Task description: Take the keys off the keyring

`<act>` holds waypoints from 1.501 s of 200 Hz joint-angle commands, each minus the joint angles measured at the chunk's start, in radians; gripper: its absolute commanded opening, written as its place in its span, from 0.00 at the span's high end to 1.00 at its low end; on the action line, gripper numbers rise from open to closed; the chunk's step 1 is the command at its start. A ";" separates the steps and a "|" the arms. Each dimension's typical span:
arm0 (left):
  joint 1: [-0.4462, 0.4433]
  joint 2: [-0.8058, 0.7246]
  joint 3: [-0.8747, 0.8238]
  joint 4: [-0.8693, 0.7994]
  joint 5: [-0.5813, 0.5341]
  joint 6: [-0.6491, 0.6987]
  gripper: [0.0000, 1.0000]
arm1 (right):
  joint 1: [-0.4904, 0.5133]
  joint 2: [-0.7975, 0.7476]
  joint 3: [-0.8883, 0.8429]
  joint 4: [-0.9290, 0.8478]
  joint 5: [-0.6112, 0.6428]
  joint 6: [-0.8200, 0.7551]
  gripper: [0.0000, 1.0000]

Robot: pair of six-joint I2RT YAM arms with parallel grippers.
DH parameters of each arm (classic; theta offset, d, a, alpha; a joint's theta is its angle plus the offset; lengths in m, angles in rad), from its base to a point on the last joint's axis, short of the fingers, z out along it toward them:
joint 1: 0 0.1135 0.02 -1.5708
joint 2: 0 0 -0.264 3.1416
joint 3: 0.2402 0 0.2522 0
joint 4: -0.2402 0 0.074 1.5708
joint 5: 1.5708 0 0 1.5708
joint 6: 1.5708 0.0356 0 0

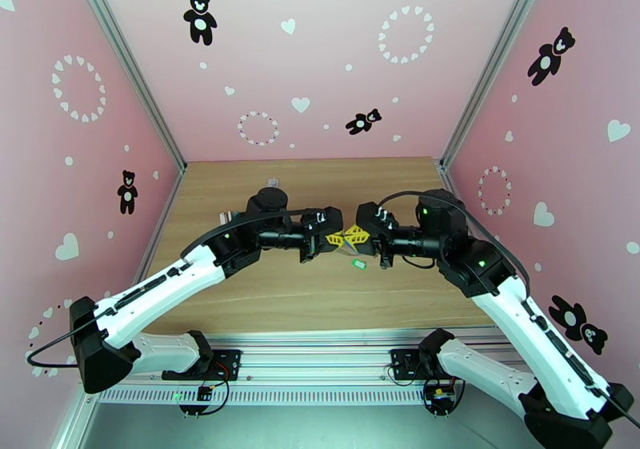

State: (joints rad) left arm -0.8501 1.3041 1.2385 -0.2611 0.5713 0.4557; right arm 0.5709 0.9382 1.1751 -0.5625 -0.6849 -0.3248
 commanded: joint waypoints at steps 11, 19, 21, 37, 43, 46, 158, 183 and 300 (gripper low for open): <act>0.016 0.008 0.063 0.028 -0.008 -0.067 0.91 | 0.023 -0.007 -0.024 -0.009 0.056 -0.015 1.00; 0.016 0.005 0.052 0.039 -0.007 -0.070 0.91 | 0.023 -0.007 -0.024 0.008 0.060 -0.008 1.00; 0.016 0.006 0.050 0.042 -0.007 -0.070 0.91 | 0.023 -0.007 -0.023 0.011 0.062 -0.006 1.00; 0.016 0.001 0.035 0.047 0.002 -0.053 0.89 | 0.020 0.001 -0.014 0.038 0.099 0.024 1.00; 0.015 -0.001 0.030 0.051 0.000 -0.052 0.88 | 0.017 0.004 -0.009 0.046 0.098 0.031 1.00; 0.016 -0.002 0.027 0.053 -0.002 -0.052 0.88 | 0.015 0.006 -0.005 0.048 0.094 0.037 1.00; 0.016 -0.155 -0.177 0.190 -0.009 -0.002 0.60 | -0.130 0.054 0.025 0.065 -0.159 0.151 1.00; 0.016 -0.139 -0.153 0.176 -0.036 0.009 0.58 | -0.144 0.053 0.020 0.073 -0.203 0.158 1.00; 0.060 -0.088 -0.237 0.247 -0.148 -0.134 0.58 | -0.163 -0.017 -0.170 0.244 0.049 0.369 1.00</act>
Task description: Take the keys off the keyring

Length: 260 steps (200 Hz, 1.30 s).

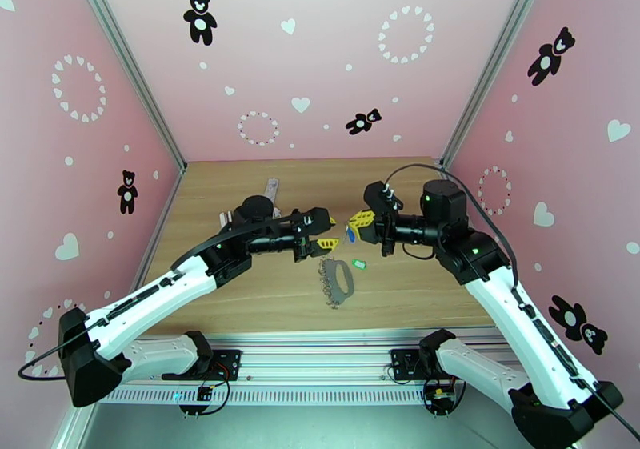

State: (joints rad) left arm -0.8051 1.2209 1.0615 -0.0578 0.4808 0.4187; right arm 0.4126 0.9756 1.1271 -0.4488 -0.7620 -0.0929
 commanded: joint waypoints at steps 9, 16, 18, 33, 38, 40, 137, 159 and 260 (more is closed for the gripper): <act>0.015 -0.017 -0.084 0.051 -0.105 -0.121 0.58 | -0.003 -0.066 -0.146 0.126 0.163 0.142 1.00; 0.017 -0.028 -0.102 0.053 -0.139 -0.152 0.58 | -0.004 -0.068 -0.154 0.104 0.215 0.149 1.00; 0.017 -0.031 -0.109 0.056 -0.145 -0.160 0.58 | -0.004 -0.069 -0.156 0.101 0.234 0.156 1.00; 0.018 -0.053 -0.163 0.081 -0.175 -0.203 0.55 | -0.011 -0.084 -0.198 0.106 0.321 0.186 1.00; 0.018 -0.058 -0.175 0.086 -0.190 -0.217 0.54 | -0.011 -0.089 -0.214 0.118 0.358 0.204 1.00; 0.018 -0.058 -0.179 0.086 -0.197 -0.226 0.54 | -0.010 -0.089 -0.220 0.123 0.377 0.219 1.00; 0.019 0.078 -0.238 0.217 -0.396 -0.632 0.43 | -0.063 0.291 -0.327 0.303 0.583 0.585 1.00; 0.018 0.128 -0.235 0.251 -0.414 -0.688 0.42 | -0.068 0.420 -0.311 0.380 0.586 0.639 1.00; 0.018 0.218 -0.231 0.289 -0.507 -0.769 0.30 | -0.072 0.755 -0.217 0.489 0.546 0.711 1.00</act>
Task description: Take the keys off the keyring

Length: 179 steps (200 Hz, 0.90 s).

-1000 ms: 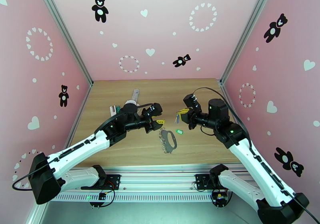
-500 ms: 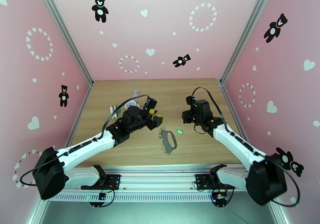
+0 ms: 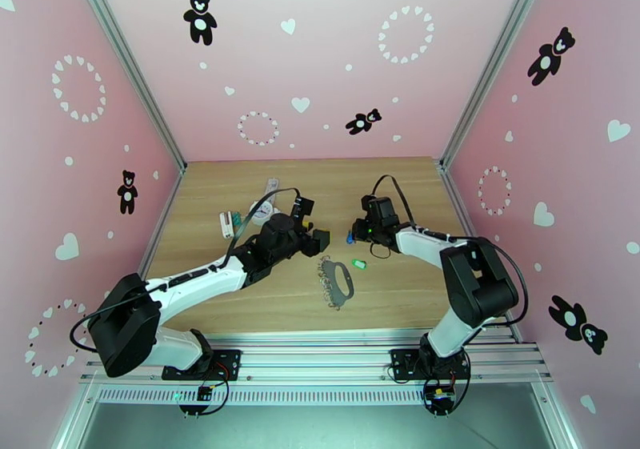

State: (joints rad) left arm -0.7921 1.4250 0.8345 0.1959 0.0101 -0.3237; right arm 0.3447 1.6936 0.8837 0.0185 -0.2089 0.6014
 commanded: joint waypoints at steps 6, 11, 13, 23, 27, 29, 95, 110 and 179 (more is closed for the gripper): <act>0.006 0.016 -0.005 0.038 -0.038 -0.028 0.30 | -0.003 0.045 0.031 0.019 -0.010 0.017 1.00; 0.006 0.017 -0.003 0.037 -0.041 -0.026 0.29 | -0.004 0.049 0.033 0.021 -0.016 0.016 0.99; 0.005 0.018 -0.003 0.037 -0.043 -0.027 0.29 | -0.004 0.050 0.035 0.022 -0.018 0.015 0.98; 0.005 0.021 -0.002 0.038 -0.049 -0.029 0.28 | -0.004 0.055 0.040 0.026 -0.024 0.016 0.90; 0.005 0.021 -0.002 0.040 -0.048 -0.029 0.28 | -0.003 0.056 0.042 0.026 -0.024 0.015 0.86; 0.005 0.021 -0.002 0.039 -0.048 -0.029 0.28 | -0.003 0.055 0.043 0.026 -0.023 0.015 0.84; 0.005 -0.009 -0.005 0.044 -0.079 -0.016 0.23 | -0.006 -0.083 0.078 -0.073 0.025 -0.081 0.49; 0.006 -0.039 -0.005 0.027 -0.095 -0.003 0.21 | -0.018 -0.144 0.096 -0.135 0.039 -0.124 0.41; 0.187 -0.369 0.009 -0.346 -0.408 0.100 0.01 | -0.135 -0.575 0.060 -0.422 0.330 -0.330 0.04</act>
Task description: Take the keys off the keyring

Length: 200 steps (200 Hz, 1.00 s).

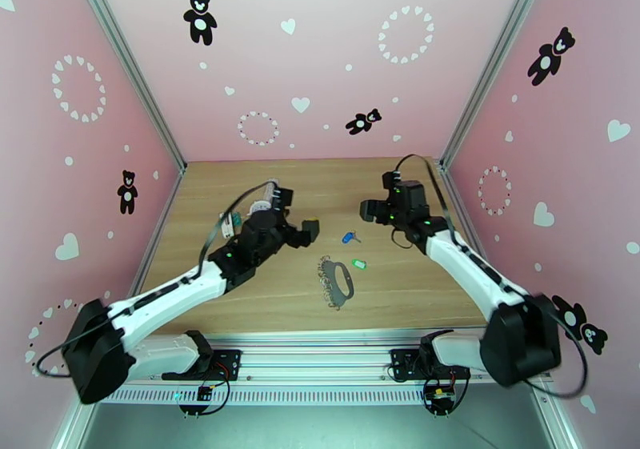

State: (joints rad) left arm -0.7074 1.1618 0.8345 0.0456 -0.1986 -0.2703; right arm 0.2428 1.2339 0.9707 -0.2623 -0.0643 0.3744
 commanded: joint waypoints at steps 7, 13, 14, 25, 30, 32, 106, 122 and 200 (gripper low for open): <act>0.145 -0.129 -0.002 -0.229 -0.262 0.045 0.01 | -0.049 -0.146 -0.069 -0.126 0.250 -0.105 0.01; 0.195 -0.147 -0.012 -0.249 -0.286 0.034 0.01 | -0.065 -0.173 -0.116 -0.103 0.297 -0.098 0.01; 0.204 -0.150 -0.012 -0.252 -0.289 0.032 0.01 | -0.067 -0.175 -0.124 -0.098 0.303 -0.098 0.01; 0.298 -0.171 -0.080 -0.256 -0.335 0.011 0.01 | -0.095 -0.205 -0.216 -0.013 0.366 -0.088 0.01; 0.336 -0.175 -0.115 -0.226 -0.359 0.021 0.01 | -0.105 -0.211 -0.268 0.040 0.398 -0.087 0.01; 0.352 -0.176 -0.132 -0.214 -0.364 0.029 0.01 | -0.109 -0.212 -0.287 0.064 0.408 -0.086 0.01; 0.655 0.028 -0.459 0.374 -0.252 0.236 0.01 | -0.165 0.145 -0.458 0.649 0.400 -0.201 0.01; 0.655 0.029 -0.488 0.464 -0.236 0.260 0.01 | -0.170 0.182 -0.457 0.740 0.304 -0.256 0.01; 0.657 0.163 -0.555 0.834 0.039 0.301 0.02 | -0.223 0.302 -0.553 1.056 0.021 -0.331 0.01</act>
State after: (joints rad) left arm -0.0593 1.2774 0.2749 0.7547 -0.2649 0.0082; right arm 0.0177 1.5024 0.4191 0.6769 0.0040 0.0635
